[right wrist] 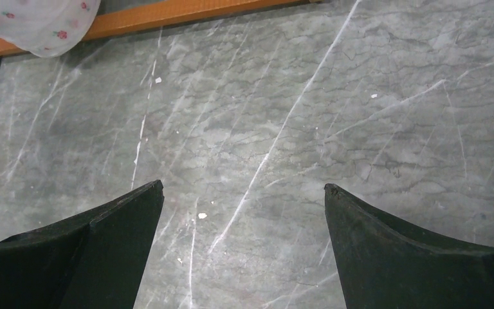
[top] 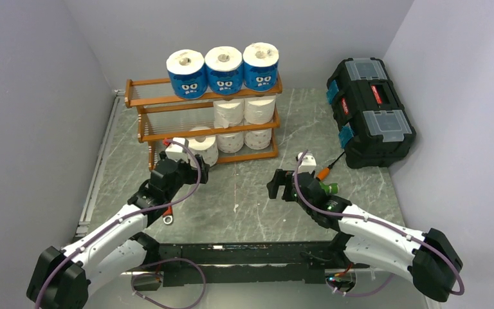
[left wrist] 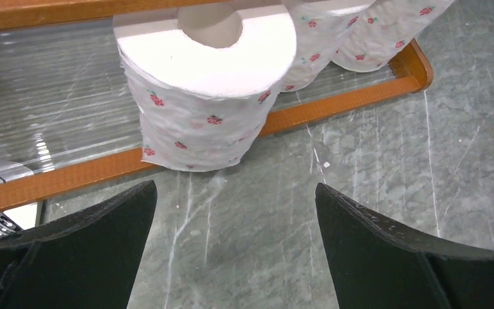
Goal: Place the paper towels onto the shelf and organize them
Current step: Place the paper towel on the shelf.
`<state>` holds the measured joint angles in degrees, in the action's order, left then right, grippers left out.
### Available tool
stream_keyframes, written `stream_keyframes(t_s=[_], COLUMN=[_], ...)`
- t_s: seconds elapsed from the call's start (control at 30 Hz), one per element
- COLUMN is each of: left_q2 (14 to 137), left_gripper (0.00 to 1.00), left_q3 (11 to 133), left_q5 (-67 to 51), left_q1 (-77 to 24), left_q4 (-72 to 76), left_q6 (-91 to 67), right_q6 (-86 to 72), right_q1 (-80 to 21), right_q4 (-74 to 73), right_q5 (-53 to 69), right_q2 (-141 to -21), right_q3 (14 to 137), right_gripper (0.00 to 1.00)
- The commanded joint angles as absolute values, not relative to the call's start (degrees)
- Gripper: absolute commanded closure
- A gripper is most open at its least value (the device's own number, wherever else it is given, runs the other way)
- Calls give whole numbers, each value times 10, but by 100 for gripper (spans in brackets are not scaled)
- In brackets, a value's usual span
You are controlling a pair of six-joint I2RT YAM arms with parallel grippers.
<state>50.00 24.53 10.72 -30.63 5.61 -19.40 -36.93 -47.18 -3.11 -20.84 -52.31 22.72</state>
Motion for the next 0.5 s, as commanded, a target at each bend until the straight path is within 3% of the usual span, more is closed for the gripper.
stream_keyframes(t_s=[0.0, 0.47], left_q2=[509, 559], left_gripper=[1, 2], left_q3=[231, 188], left_q5=[126, 180], left_q1=[-309, -317], left_q4=[129, 237], left_q6=[-217, -207], right_q6=[-378, -377], right_q1=[-469, -470], right_q4=[-3, -3], right_q5=[-210, -210], right_q2=[-504, -495], right_q3=[217, 205], right_gripper=[3, 3])
